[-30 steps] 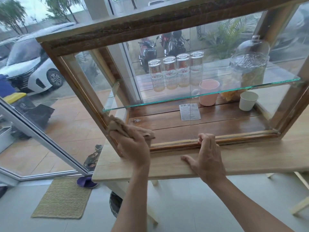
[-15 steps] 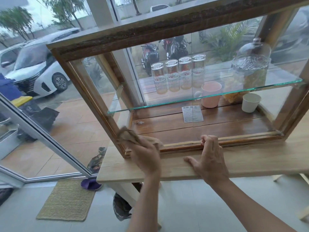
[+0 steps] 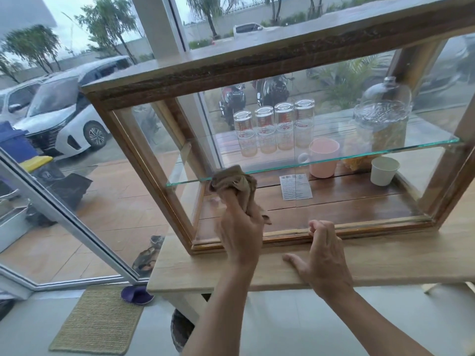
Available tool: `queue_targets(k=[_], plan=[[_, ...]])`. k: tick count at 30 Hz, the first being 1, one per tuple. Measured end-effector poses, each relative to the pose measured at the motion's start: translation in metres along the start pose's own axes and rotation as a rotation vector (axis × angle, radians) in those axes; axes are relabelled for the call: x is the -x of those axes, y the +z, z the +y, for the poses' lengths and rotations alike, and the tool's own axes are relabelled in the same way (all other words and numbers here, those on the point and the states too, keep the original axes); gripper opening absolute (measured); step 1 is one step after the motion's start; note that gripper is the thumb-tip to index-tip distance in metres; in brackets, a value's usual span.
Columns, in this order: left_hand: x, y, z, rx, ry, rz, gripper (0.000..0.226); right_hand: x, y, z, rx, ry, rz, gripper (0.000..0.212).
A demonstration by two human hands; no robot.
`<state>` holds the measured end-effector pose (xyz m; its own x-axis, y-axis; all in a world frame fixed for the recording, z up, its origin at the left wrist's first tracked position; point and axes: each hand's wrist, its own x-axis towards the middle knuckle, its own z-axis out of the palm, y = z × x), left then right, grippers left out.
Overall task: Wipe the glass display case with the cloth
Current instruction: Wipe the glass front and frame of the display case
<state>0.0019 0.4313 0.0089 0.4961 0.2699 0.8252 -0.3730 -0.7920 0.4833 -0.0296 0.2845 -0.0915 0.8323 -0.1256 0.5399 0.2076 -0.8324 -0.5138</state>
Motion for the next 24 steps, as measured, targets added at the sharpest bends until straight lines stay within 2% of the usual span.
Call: queue_targets(k=[2, 4, 5, 7, 9, 10, 12, 14, 16, 18, 20, 22, 24], plan=[[-0.052, -0.008, -0.008, -0.004, 0.006, 0.224, 0.025, -0.001, 0.001, 0.001, -0.001, 0.0, -0.003, 0.092], [-0.077, -0.019, -0.023, 0.027, -0.098, 0.422, 0.028, 0.0, 0.002, 0.002, 0.001, 0.004, -0.006, 0.092], [-0.071, -0.021, -0.028, 0.045, -0.148, 0.434, 0.029, 0.0, 0.002, 0.001, 0.004, 0.001, -0.002, 0.092], [-0.035, -0.013, -0.025, 0.044, -0.203, 0.281, 0.029, 0.0, 0.001, 0.0, -0.003, -0.001, 0.0, 0.091], [-0.009, -0.004, -0.01, 0.076, -0.112, 0.095, 0.023, 0.0, 0.002, 0.001, -0.006, -0.002, -0.005, 0.091], [-0.014, -0.006, -0.004, 0.113, -0.039, 0.062, 0.018, 0.0, 0.002, 0.002, -0.007, -0.001, -0.004, 0.091], [-0.055, -0.021, -0.008, 0.134, 0.075, 0.159, 0.011, 0.001, 0.001, 0.002, -0.011, 0.001, -0.003, 0.092], [-0.105, -0.043, -0.019, 0.103, 0.036, 0.379, 0.007, 0.0, 0.002, 0.001, -0.013, 0.001, -0.002, 0.092], [-0.124, -0.051, -0.033, 0.072, 0.012, 0.483, 0.008, 0.0, 0.002, 0.001, -0.018, 0.004, 0.002, 0.092], [-0.106, -0.042, -0.033, 0.002, 0.152, 0.396, 0.022, 0.0, 0.002, 0.0, -0.024, 0.006, 0.01, 0.092], [-0.081, -0.024, -0.022, -0.024, 0.448, 0.174, 0.032, 0.0, 0.002, 0.0, -0.026, 0.01, 0.009, 0.092], [-0.083, -0.012, -0.003, -0.033, 0.742, 0.034, 0.03, 0.0, 0.002, 0.0, -0.026, 0.01, 0.008, 0.092], [-0.111, -0.009, 0.011, 0.011, 0.939, -0.035, 0.028, 0.0, 0.002, 0.0, -0.026, 0.012, 0.005, 0.092]])
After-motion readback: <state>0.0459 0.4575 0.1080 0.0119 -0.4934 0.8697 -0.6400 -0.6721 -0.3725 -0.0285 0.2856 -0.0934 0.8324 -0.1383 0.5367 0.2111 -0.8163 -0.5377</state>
